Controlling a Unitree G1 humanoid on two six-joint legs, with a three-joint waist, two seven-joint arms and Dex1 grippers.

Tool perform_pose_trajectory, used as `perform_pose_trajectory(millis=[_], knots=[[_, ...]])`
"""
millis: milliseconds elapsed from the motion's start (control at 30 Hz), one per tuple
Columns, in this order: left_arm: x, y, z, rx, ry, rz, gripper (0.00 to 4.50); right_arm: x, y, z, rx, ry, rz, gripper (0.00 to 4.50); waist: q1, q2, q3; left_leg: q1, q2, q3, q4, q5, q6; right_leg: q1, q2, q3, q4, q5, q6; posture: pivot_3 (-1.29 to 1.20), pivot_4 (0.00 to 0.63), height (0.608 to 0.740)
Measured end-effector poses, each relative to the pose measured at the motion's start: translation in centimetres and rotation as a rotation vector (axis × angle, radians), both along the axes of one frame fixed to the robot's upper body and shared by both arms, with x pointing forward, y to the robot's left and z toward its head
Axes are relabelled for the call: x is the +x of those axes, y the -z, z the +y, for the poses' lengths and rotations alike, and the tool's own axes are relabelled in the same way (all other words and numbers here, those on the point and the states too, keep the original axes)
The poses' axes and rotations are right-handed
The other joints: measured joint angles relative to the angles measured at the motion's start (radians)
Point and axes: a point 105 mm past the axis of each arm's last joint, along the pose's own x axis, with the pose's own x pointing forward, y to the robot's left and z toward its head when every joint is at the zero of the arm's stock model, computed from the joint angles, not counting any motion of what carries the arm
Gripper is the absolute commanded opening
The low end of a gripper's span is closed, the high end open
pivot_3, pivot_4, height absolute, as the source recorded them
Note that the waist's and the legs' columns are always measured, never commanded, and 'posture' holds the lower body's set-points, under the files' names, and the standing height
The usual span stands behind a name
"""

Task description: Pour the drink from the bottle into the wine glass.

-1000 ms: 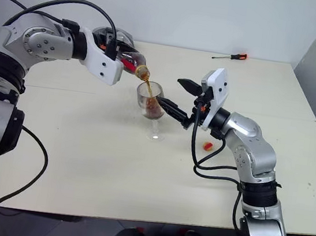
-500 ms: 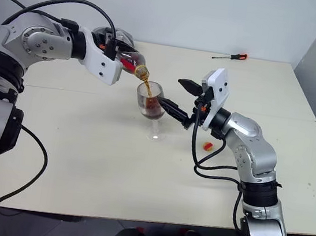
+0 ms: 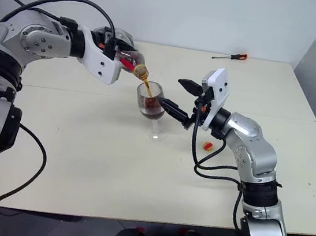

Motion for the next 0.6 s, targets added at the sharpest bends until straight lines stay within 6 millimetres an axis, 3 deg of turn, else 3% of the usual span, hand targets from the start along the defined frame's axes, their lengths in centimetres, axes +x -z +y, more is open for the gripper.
perform_pose_trajectory(millis=[600], knots=[[0.02,-0.62,-0.23,-0.005,0.008,-0.028,1.24,-0.05,0.02,-0.04,-0.005,-0.006,-0.001,4.5,0.0,0.0,0.0,0.0,0.0,0.0,0.0,0.0,0.0,0.0,0.0,0.0,0.0,0.0,0.0,0.0,0.15,0.74]])
